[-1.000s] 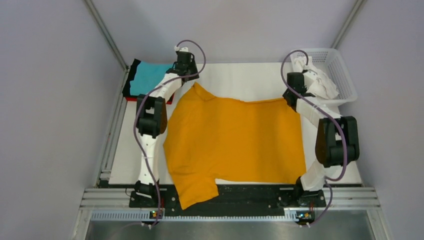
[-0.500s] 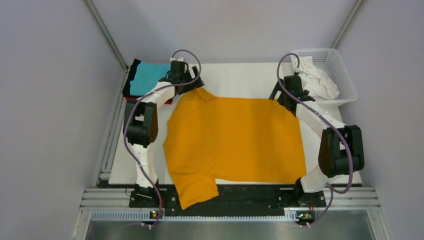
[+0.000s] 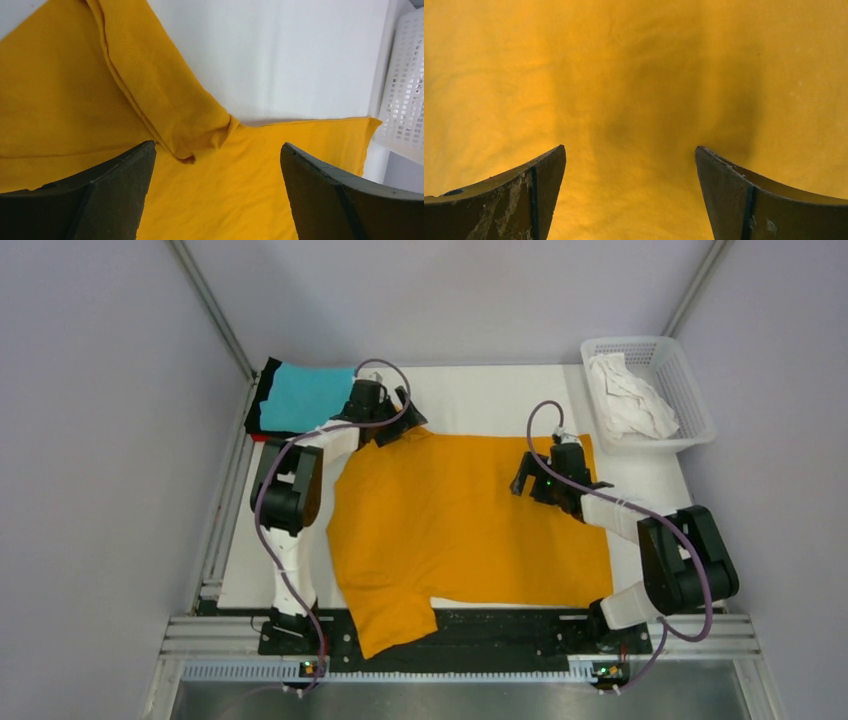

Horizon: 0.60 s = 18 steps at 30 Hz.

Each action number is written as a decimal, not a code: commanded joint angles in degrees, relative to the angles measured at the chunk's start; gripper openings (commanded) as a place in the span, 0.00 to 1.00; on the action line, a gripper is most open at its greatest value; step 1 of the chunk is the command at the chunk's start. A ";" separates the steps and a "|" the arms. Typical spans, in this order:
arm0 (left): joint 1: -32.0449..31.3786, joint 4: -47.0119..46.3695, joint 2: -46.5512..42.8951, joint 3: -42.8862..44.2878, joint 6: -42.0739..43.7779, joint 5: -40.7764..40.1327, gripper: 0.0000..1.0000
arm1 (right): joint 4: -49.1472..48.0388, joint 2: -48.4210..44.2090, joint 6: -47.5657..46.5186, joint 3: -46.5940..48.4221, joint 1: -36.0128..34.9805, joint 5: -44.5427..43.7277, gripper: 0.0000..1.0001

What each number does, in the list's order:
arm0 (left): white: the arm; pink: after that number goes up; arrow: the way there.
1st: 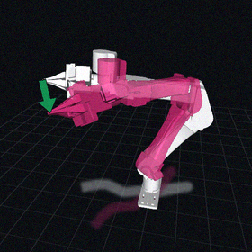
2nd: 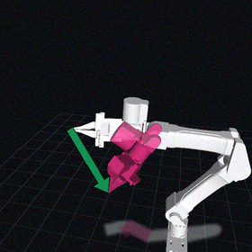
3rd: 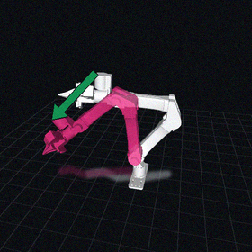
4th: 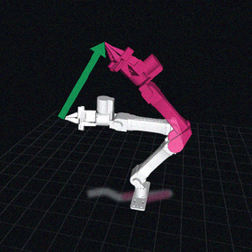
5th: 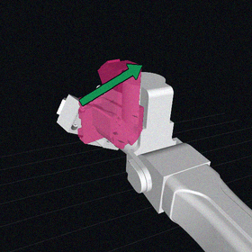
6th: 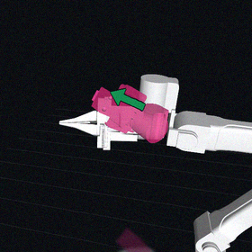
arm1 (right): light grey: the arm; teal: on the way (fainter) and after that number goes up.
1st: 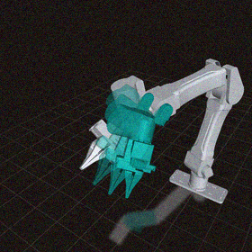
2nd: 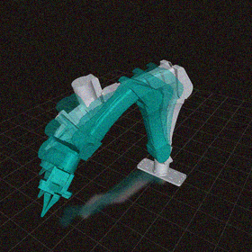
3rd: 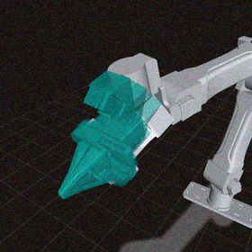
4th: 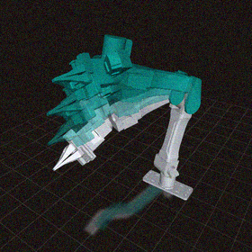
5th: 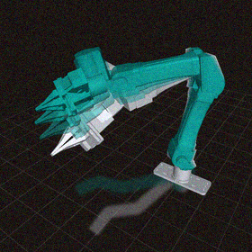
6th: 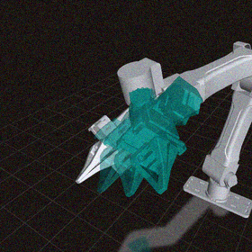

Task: Fold and stack the t-shirts
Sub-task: Flatten out the tshirt

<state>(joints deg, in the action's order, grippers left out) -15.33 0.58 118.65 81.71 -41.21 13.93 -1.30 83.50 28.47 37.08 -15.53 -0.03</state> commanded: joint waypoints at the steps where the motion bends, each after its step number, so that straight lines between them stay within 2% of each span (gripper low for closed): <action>1: -0.37 -4.18 1.62 2.70 -1.78 -1.77 0.99 | -3.18 2.50 -0.72 -0.98 0.03 2.01 0.99; 9: -0.74 -2.28 2.94 3.40 -0.83 -5.84 0.99 | -2.92 4.29 -0.88 -0.85 -0.02 2.14 0.99; 18: -0.84 -2.48 10.09 13.51 -2.71 -5.40 0.99 | -2.10 4.28 -1.37 -0.53 0.02 0.89 0.99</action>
<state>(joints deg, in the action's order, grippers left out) -15.92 0.23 126.17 89.97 -42.57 9.10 -6.09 85.78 27.83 37.06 -15.53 0.62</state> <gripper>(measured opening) 0.986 0.985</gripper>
